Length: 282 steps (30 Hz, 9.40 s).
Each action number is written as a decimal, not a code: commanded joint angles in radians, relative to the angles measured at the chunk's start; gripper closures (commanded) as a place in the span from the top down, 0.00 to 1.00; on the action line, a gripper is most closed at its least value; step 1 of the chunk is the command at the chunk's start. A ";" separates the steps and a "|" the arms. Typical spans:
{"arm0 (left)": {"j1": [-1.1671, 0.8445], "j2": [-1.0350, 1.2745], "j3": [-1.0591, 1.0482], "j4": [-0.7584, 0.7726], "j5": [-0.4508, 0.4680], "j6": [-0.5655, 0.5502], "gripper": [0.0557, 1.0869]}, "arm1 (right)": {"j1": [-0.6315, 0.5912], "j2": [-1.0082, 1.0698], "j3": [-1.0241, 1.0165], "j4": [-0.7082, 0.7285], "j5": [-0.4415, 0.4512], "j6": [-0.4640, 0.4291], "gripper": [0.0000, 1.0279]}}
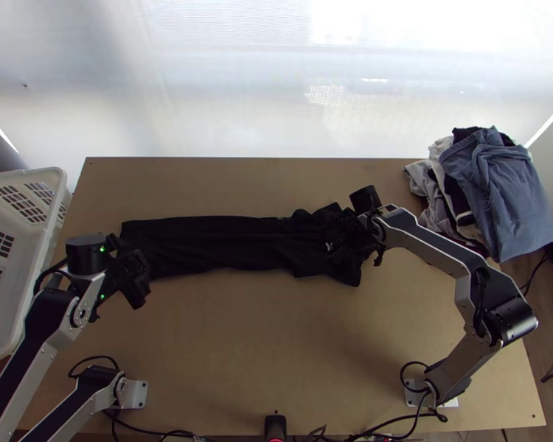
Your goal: Fold the t-shirt
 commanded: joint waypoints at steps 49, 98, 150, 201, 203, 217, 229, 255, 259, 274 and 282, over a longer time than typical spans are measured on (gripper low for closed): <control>0.135 0.394 -0.487 0.972 0.057 0.468 0.64 | 0.006 -0.025 0.000 -0.001 0.000 0.029 0.31; -0.328 0.342 -0.142 0.946 0.203 0.497 0.04 | 0.040 -0.019 -0.027 0.001 -0.001 0.028 0.23; -0.794 1.054 0.555 1.029 0.048 0.405 0.04 | -0.222 -0.277 -0.127 -0.036 -0.020 0.081 0.64; -0.909 1.367 1.043 0.486 -0.196 -0.146 0.95 | -0.521 -0.455 -0.145 -0.179 -0.155 -0.029 0.64; -0.900 1.361 1.043 0.401 -0.195 -0.198 0.95 | -0.523 -0.461 -0.150 -0.179 -0.155 -0.029 0.64; -0.799 1.102 0.928 0.211 -0.179 -0.380 0.95 | -0.394 -0.467 -0.116 -0.193 -0.164 -0.015 0.64; -0.711 1.072 0.945 0.048 -0.149 -0.548 0.95 | -0.104 -0.334 0.028 -0.206 -0.184 0.071 0.63; -0.629 1.131 0.911 0.100 0.089 -0.683 0.04 | 0.111 -0.148 0.019 -0.079 -0.308 0.137 0.03; -0.626 1.172 0.932 0.102 0.126 -0.716 0.04 | 0.092 -0.091 -0.023 -0.013 -0.309 0.126 0.03; -0.659 1.324 0.974 0.102 0.167 -0.713 0.04 | -0.087 -0.001 -0.092 0.061 -0.316 0.043 0.03; -0.656 1.323 0.975 0.102 0.166 -0.693 0.04 | -0.299 -0.090 -0.119 -0.004 -0.317 -0.077 0.03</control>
